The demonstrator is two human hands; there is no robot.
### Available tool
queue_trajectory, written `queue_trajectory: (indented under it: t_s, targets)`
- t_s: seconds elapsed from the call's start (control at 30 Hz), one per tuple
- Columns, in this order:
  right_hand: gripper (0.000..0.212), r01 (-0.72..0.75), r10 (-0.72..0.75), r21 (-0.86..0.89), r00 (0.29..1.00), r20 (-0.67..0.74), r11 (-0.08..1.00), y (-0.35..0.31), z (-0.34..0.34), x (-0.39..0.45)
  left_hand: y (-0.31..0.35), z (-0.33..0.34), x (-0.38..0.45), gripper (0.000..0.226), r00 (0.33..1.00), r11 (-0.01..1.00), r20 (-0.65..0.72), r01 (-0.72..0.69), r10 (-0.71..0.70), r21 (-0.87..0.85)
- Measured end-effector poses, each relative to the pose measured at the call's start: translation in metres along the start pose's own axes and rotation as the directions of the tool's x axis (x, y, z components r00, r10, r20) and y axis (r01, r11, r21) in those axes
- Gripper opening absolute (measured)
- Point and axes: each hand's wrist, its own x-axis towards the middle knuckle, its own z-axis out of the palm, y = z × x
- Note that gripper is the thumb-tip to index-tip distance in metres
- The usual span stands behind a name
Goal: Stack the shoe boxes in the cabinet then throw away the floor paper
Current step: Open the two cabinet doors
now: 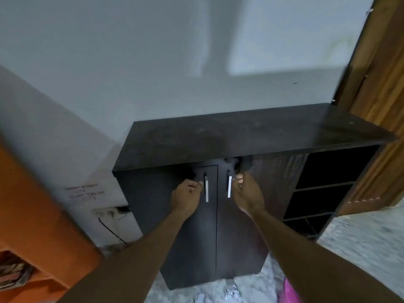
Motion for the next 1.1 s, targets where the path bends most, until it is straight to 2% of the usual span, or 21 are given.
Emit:
queue_trajectory:
  t_s: [0.1, 0.2, 0.33, 0.43, 0.53, 0.63, 0.83, 1.1]
  targets:
    - [0.030, -0.079, 0.081, 0.038, 0.996, -0.038, 0.996, -0.005, 0.018, 0.019, -0.005, 0.011, 0.026, 0.041, 0.999, 0.999, 0.004, 0.037, -0.037, -0.022]
    - [0.036, -0.124, 0.124, 0.002, 0.992, -0.015, 0.992, -0.008, 0.031, 0.029, -0.013, 0.025, 0.044, 0.050, 0.998, 0.995, -0.030, 0.060, -0.063, -0.085]
    - [0.040, -0.159, 0.160, 0.039, 0.986, -0.038, 0.987, -0.002, 0.047, 0.037, -0.022, 0.038, 0.050, 0.045, 0.996, 0.982, 0.037, 0.083, -0.078, -0.168]
    - [0.042, -0.201, 0.207, 0.097, 0.976, -0.059, 0.975, -0.002, 0.052, 0.040, -0.019, 0.040, 0.051, 0.040, 0.996, 0.983, 0.020, 0.085, -0.082, -0.164]
    - [0.044, -0.235, 0.239, 0.066, 0.970, -0.047, 0.970, -0.003, 0.049, 0.041, -0.016, 0.042, 0.057, 0.032, 0.989, 0.971, 0.030, 0.145, -0.142, -0.189]
    - [0.043, -0.235, 0.235, 0.022, 0.970, -0.055, 0.972, -0.004, 0.042, 0.033, -0.015, 0.045, 0.059, 0.029, 0.984, 0.962, 0.020, 0.180, -0.179, -0.207]
    - [0.040, -0.218, 0.217, -0.008, 0.975, -0.041, 0.976, 0.008, 0.026, 0.004, -0.009, 0.050, 0.053, 0.037, 0.980, 0.962, -0.032, 0.188, -0.198, -0.197]
    - [0.040, -0.173, 0.175, 0.057, 0.984, -0.036, 0.983, 0.023, 0.005, -0.039, -0.007, 0.048, 0.055, 0.032, 0.977, 0.950, 0.029, 0.214, -0.213, -0.228]
